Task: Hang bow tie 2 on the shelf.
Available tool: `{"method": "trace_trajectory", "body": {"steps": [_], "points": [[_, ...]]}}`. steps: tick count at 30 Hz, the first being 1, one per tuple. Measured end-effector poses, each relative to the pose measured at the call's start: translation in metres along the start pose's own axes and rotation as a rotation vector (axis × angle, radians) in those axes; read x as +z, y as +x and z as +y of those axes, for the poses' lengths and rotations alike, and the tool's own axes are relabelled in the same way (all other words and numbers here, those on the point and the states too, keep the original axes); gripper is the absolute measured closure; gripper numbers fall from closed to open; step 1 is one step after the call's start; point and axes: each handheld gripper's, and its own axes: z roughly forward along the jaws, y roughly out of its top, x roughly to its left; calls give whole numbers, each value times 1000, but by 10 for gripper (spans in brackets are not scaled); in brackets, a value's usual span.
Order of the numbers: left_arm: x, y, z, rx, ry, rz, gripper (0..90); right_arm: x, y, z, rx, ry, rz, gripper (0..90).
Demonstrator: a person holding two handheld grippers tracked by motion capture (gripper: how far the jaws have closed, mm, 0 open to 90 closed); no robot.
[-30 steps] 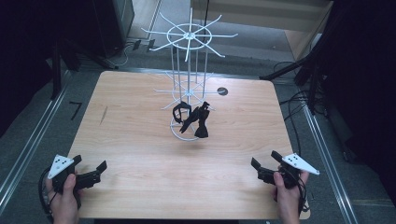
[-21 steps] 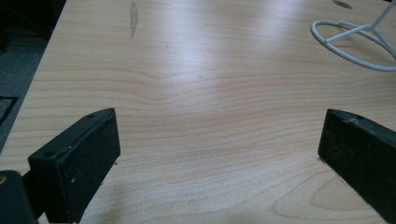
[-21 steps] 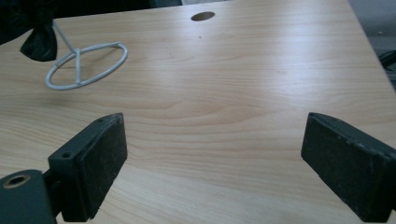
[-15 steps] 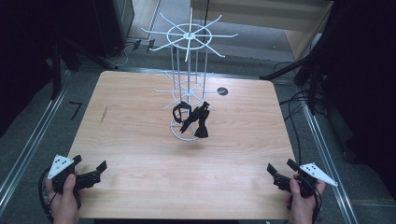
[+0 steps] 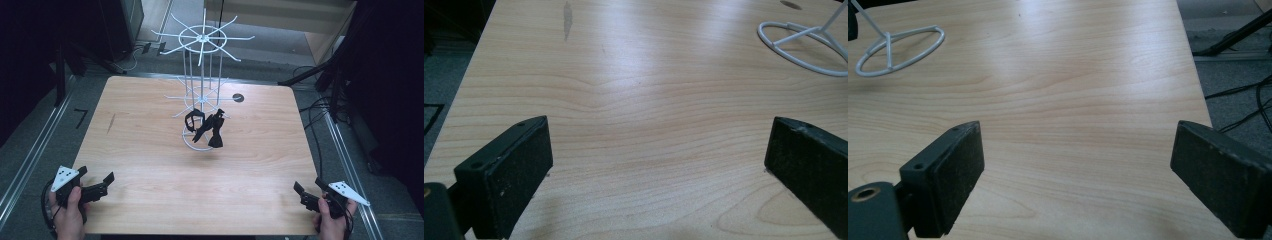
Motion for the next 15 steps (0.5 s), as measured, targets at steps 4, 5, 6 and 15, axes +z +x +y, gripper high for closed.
{"method": "trace_trajectory", "body": {"steps": [4, 5, 6, 15], "points": [[0, 0, 0, -4, -3, 1, 0, -4, -4, -3, -1, 6, -10, 72], [0, 0, 0, -4, -2, 2, 0, -5, -5, -3, -2, 7, -12, 73], [0, 0, 0, -4, -2, 2, 0, -5, -5, -3, -2, 7, -12, 73], [0, 0, 0, 1, 0, 2, 0, -19, -15, -11, -19, 18, -21, 66]]}}
